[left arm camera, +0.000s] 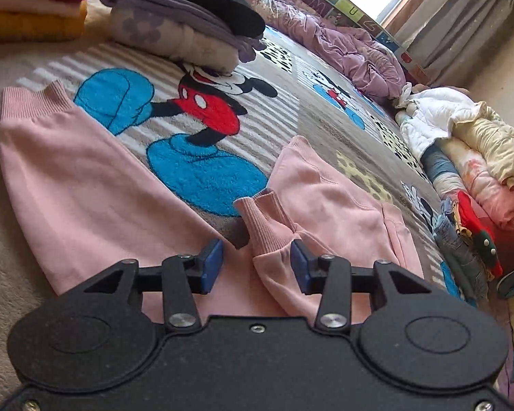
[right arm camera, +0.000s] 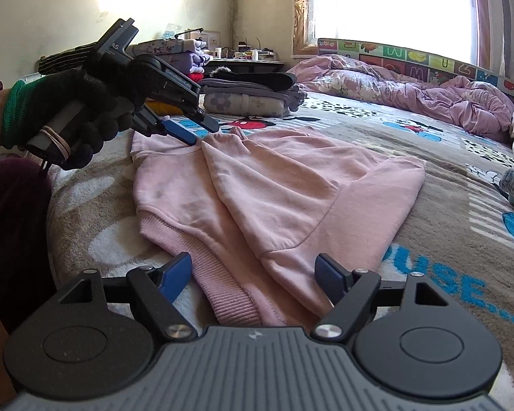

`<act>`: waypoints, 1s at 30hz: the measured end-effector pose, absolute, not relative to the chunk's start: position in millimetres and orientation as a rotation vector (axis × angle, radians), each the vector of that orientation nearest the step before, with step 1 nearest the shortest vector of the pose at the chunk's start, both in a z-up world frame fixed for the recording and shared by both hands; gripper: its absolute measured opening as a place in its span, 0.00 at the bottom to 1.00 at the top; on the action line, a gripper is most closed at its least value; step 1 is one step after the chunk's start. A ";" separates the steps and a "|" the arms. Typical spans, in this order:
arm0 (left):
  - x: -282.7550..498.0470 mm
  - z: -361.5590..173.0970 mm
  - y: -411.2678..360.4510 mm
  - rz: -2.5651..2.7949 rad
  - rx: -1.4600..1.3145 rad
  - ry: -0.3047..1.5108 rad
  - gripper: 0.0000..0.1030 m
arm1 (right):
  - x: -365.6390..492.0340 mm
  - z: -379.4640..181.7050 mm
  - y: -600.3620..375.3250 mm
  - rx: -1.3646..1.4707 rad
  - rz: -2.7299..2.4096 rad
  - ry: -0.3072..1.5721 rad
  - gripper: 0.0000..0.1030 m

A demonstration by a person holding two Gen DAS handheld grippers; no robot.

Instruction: Fold clothes

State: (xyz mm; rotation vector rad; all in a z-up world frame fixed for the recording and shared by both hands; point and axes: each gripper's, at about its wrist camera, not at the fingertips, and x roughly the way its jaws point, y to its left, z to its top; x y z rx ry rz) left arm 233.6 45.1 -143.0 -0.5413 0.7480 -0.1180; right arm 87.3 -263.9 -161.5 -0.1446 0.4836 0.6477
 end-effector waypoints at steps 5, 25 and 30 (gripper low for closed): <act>227.7 -138.9 45.4 -0.133 -0.562 0.726 0.32 | 89.0 -162.1 -262.5 -0.145 0.648 0.485 0.77; 228.0 -98.2 11.7 -0.191 -0.559 0.633 0.05 | 88.4 -157.3 -268.6 -0.131 0.630 0.468 0.77; 238.6 -67.5 -13.9 -0.281 -0.605 0.577 0.05 | 85.6 -153.7 -273.4 -0.124 0.635 0.448 0.76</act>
